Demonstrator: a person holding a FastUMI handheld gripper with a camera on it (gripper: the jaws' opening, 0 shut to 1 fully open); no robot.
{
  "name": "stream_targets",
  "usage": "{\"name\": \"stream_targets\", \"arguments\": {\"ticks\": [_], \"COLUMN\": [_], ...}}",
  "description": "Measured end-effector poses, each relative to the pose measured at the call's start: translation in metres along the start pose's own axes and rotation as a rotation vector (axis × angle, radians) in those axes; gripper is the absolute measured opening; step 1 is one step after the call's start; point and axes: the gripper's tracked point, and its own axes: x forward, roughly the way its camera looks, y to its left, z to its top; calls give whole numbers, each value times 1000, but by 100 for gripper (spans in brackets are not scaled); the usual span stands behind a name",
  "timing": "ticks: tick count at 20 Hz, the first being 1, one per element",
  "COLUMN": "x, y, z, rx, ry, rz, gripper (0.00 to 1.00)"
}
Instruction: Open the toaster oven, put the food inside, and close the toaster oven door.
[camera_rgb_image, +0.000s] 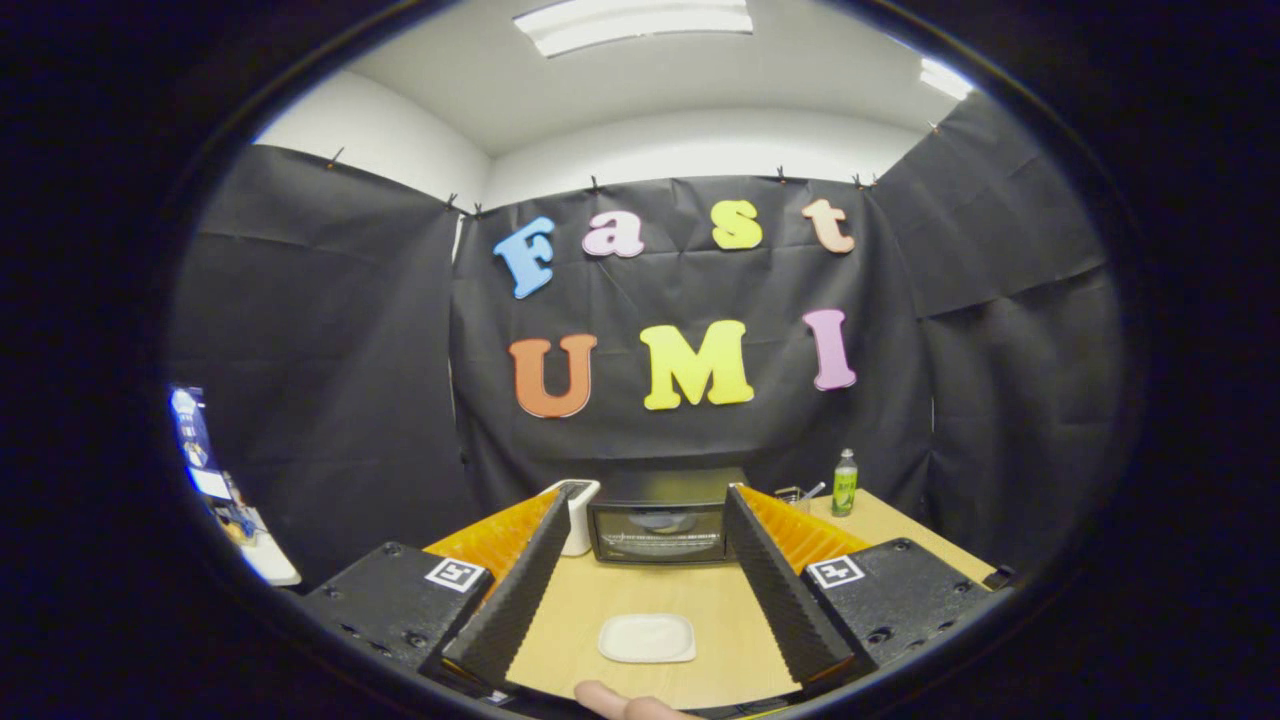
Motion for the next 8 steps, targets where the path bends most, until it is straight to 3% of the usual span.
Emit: {"name": "stream_targets", "arguments": {"ticks": [8], "x": [4], "y": [-4], "z": [-2], "rx": [-7], "ry": [3], "rz": [-14], "gripper": [100]}}
